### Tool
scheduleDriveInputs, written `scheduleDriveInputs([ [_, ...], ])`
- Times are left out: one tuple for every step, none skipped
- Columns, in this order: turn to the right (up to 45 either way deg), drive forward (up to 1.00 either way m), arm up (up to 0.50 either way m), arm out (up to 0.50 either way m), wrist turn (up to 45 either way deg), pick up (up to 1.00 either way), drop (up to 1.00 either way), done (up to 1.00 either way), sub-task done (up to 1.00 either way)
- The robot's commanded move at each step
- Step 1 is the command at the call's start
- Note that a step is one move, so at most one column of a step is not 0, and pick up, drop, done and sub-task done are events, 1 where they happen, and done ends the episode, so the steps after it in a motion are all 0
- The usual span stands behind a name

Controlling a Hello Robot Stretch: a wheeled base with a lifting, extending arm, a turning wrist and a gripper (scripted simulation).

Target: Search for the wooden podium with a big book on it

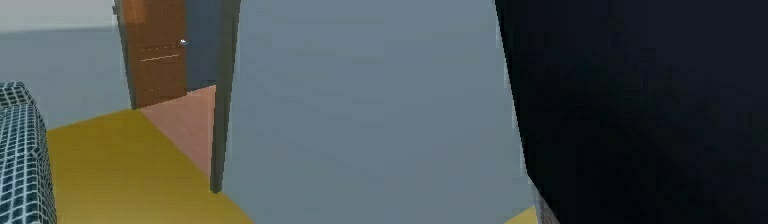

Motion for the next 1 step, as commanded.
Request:
scheduleDriveInputs([
  [0.0,0.30,0.00,0.00,0.0,0.00,0.00,0.00,0.00],
])
